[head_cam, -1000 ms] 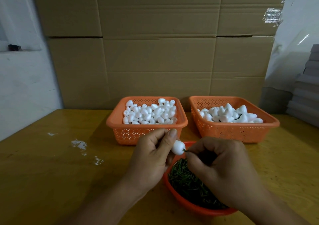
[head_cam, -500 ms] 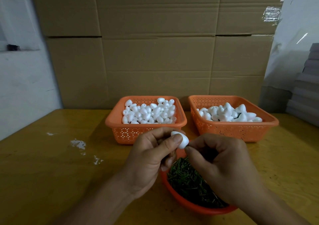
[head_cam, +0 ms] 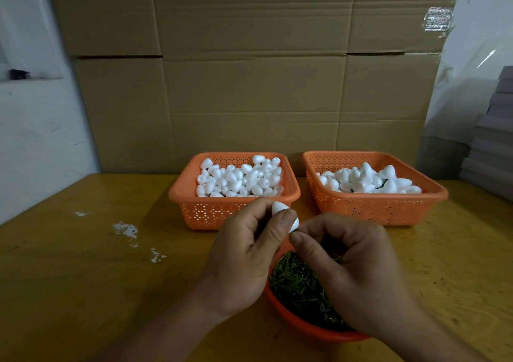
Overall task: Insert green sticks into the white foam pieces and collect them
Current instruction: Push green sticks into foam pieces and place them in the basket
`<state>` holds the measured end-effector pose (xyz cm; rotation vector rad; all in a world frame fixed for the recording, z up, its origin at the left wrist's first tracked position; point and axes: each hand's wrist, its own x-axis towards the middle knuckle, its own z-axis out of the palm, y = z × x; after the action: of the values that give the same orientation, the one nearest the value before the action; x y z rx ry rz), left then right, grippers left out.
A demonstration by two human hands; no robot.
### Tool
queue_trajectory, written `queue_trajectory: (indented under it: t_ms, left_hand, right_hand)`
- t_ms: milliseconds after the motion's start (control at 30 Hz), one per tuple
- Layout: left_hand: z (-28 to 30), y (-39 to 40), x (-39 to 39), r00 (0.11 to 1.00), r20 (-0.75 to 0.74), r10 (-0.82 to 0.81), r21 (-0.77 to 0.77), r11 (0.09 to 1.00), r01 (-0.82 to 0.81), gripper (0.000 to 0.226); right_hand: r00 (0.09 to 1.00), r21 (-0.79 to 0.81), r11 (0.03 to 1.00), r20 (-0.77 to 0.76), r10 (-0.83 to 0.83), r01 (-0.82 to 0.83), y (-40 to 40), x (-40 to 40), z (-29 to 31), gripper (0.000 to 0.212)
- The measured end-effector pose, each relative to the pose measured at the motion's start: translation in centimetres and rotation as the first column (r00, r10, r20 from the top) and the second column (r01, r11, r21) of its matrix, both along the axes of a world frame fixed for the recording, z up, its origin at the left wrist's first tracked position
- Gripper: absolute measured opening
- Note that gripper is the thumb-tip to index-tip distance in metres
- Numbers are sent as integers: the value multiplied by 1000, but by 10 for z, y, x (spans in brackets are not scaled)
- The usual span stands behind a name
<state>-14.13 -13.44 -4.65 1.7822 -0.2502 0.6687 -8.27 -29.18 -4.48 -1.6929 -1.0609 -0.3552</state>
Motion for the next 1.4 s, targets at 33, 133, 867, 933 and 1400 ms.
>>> queue_trajectory:
  t_ms: [33,133,867,933,1400]
  left_hand:
    - [0,-1,-1,1000,16,17,36,999,-18,26]
    - [0,-3,-2,997,50,66,104,992,-71,31]
    - [-17,-6,2,999,-16,-28,50,998,29,36]
    - [-18,-8,0,999,-7,-32,64,997,32,34]
    - [-14,-14,-4,1000,-3,-11,202,979,11,41]
  right_hand:
    - [1000,14,1000,0,-5,5,1,0,-1,8]
    - [999,72,997,-29,32,-30,4,-2,-4,6]
    - [819,10,853,-287,-498,522,-23,107,23,6]
    - [724,-73,761,-264,-638,644,-32,137,20,13]
    - [427,-548,325,67,-902,771,-35,212,13,30]
